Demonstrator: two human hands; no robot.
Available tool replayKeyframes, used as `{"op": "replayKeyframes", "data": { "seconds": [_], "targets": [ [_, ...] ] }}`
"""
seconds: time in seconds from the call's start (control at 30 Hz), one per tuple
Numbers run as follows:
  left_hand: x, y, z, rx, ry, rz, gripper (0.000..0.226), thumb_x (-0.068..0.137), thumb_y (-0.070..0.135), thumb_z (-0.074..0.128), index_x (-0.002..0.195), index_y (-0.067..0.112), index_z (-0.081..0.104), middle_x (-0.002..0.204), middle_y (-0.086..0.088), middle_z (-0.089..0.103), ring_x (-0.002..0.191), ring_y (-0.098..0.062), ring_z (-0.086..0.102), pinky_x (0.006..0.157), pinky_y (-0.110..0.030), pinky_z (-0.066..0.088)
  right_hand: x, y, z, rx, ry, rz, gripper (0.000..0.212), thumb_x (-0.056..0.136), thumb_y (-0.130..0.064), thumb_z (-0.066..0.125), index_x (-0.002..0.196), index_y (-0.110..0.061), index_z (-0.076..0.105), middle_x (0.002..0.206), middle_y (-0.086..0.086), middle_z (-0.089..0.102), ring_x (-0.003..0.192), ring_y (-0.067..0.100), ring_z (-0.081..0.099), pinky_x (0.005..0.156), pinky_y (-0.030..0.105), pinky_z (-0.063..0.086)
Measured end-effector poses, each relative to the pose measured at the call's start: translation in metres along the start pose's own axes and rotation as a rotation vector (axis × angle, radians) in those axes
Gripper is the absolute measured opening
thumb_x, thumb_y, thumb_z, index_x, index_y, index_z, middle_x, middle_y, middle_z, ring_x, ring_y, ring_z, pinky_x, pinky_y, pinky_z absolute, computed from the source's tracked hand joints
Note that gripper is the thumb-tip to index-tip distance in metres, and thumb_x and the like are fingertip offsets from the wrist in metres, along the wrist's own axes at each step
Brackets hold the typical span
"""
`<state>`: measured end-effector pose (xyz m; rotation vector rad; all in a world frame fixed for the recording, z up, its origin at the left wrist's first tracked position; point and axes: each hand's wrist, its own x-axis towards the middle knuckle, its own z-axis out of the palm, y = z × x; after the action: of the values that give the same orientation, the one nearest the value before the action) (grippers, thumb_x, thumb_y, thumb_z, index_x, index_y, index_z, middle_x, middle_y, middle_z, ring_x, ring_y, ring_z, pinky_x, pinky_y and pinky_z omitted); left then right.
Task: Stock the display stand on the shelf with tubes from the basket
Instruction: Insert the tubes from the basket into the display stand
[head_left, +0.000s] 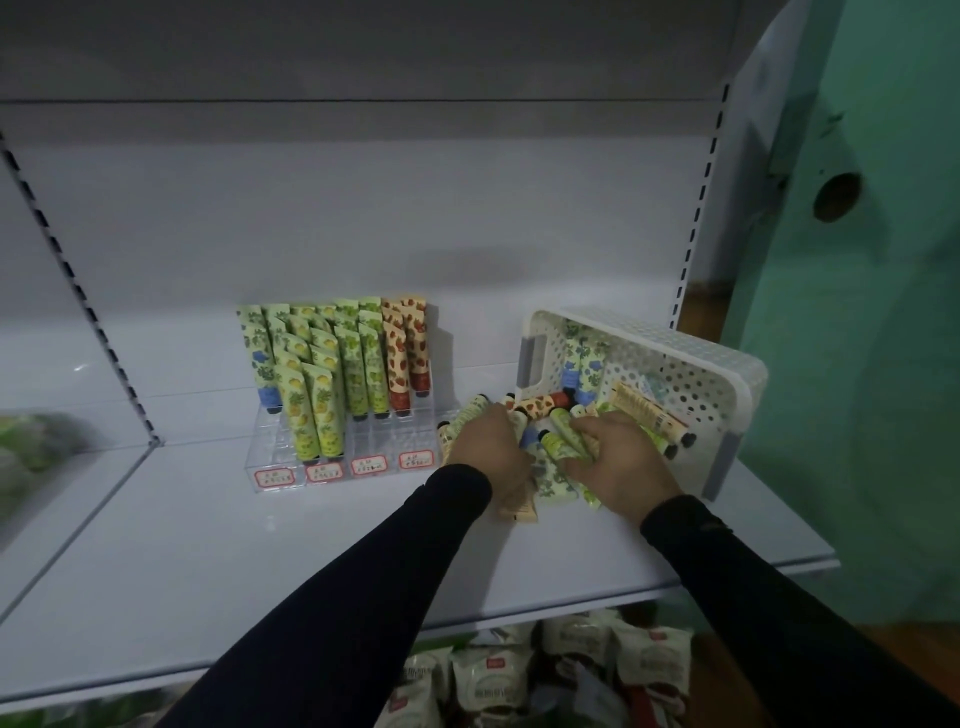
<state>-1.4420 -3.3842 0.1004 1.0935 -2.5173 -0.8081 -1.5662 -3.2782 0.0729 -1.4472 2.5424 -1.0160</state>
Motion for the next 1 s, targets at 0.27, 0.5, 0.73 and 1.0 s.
{"op": "replayKeyframes", "data": {
  "seconds": [0.27,0.5,0.73,1.0],
  "targets": [
    [-0.009,0.007,0.007,-0.011,-0.108,-0.087,0.039,0.084,0.027,0.07,0.112,0.012,0.049,0.078,0.006,0.045,0.074,-0.014,0.051,0.049,-0.021,0.038,-0.005,-0.003,-0.002,0.004,0.106,0.013,0.035,0.089,-0.018,0.066,0.121,-0.006,0.065,0.119,0.015,0.057,0.106,0.028,0.056,0.091,0.025,0.039],
    [-0.01,-0.003,-0.007,-0.763,-0.06,-0.197,0.014,0.088,0.014,0.063,0.093,0.005,0.054,0.072,-0.006,0.058,0.059,-0.017,0.057,0.054,-0.027,0.049,-0.011,-0.021,-0.01,0.082,0.312,-0.036,0.031,0.093,-0.014,0.061,0.121,-0.003,0.065,0.122,0.022,0.057,0.114,0.034,0.053,0.1,0.028,0.036],
    [-0.034,-0.02,-0.021,-1.387,-0.094,-0.255,0.019,0.095,-0.001,0.048,0.113,-0.001,0.057,0.078,-0.013,0.066,0.05,-0.015,0.065,0.044,-0.022,0.047,-0.02,-0.062,0.001,0.29,0.277,-0.155,0.028,0.092,-0.022,0.063,0.117,-0.012,0.069,0.12,0.007,0.06,0.111,0.017,0.054,0.096,0.018,0.039],
    [-0.047,-0.036,-0.023,-1.53,-0.038,-0.172,0.041,0.097,0.033,0.059,0.127,0.006,0.059,0.112,-0.019,0.071,0.089,-0.028,0.072,0.064,-0.033,0.057,-0.041,-0.082,0.019,0.341,0.212,-0.274,0.031,0.091,-0.029,0.065,0.12,-0.02,0.068,0.103,-0.002,0.058,0.095,0.003,0.053,0.079,0.006,0.038]
  ]
}}
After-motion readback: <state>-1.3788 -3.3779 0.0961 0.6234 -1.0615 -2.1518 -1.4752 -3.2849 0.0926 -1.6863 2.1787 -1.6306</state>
